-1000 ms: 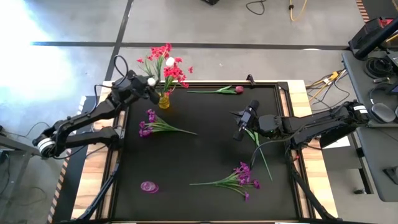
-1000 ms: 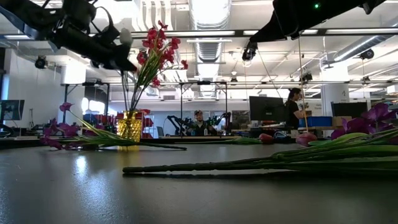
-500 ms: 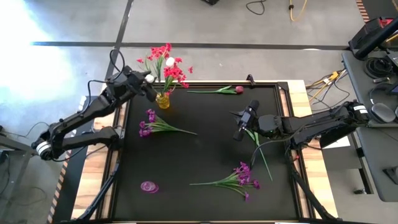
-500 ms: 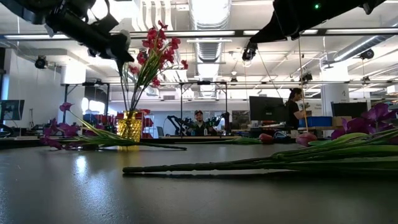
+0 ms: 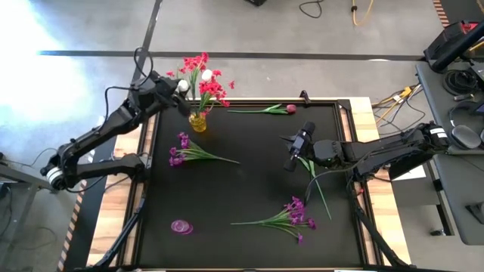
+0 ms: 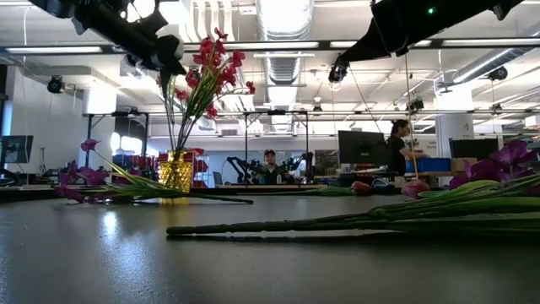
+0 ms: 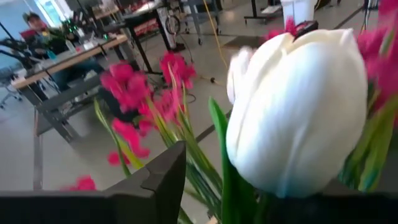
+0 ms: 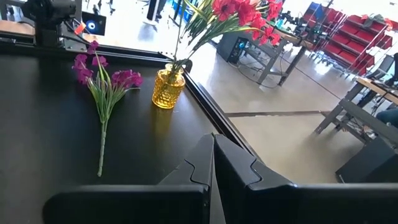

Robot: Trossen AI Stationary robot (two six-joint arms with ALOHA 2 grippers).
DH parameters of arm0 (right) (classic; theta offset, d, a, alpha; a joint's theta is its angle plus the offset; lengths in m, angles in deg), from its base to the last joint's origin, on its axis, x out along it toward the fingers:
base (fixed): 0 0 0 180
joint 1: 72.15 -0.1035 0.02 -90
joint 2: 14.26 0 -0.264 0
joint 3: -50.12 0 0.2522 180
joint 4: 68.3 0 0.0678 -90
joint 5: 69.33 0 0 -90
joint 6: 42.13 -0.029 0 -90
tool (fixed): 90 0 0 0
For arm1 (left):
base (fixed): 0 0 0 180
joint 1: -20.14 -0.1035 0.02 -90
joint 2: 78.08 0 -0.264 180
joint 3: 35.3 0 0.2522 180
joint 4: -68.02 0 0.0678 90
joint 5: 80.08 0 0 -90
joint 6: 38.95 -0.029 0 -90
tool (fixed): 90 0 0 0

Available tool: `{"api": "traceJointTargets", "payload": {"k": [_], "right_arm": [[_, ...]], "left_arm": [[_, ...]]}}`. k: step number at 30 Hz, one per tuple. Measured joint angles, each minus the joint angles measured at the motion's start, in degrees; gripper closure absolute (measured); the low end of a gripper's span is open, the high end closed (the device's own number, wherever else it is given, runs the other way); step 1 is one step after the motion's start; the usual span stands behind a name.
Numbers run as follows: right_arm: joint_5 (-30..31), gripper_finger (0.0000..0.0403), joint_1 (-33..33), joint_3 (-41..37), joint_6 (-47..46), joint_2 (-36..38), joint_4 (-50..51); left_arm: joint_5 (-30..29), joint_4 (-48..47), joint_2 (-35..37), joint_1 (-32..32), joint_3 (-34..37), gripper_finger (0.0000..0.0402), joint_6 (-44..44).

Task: Sort flowers into vase by color
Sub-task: Put the white tulip into the yellow vase

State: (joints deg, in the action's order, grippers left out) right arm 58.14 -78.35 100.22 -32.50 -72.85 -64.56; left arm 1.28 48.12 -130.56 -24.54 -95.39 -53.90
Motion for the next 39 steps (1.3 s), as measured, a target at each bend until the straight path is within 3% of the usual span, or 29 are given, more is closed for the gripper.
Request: {"api": "traceJointTargets", "payload": {"k": [12,26,35,39], "right_arm": [[-0.1,0.0394,0.0,0.0,-0.3,0.0,0.4],[-0.2,0.0394,0.0,0.0,-0.7,0.0,0.6],[-0.2,0.0394,0.0,0.0,-0.5,0.0,0.6],[-0.2,0.0394,0.0,0.0,-0.5,0.0,0.6]], "left_arm": [[0.2,-4.4,-0.2,0.0,-9.3,0.0205,-1.1],[0.2,6.9,-0.1,0.0,1.4,0.0245,2.2],[-2.9,-3.2,-1.1,-0.1,-3.2,0.0157,2.8],[-2.9,-3.2,-2.3,0.0,-3.6,0.0128,1.8]]}}
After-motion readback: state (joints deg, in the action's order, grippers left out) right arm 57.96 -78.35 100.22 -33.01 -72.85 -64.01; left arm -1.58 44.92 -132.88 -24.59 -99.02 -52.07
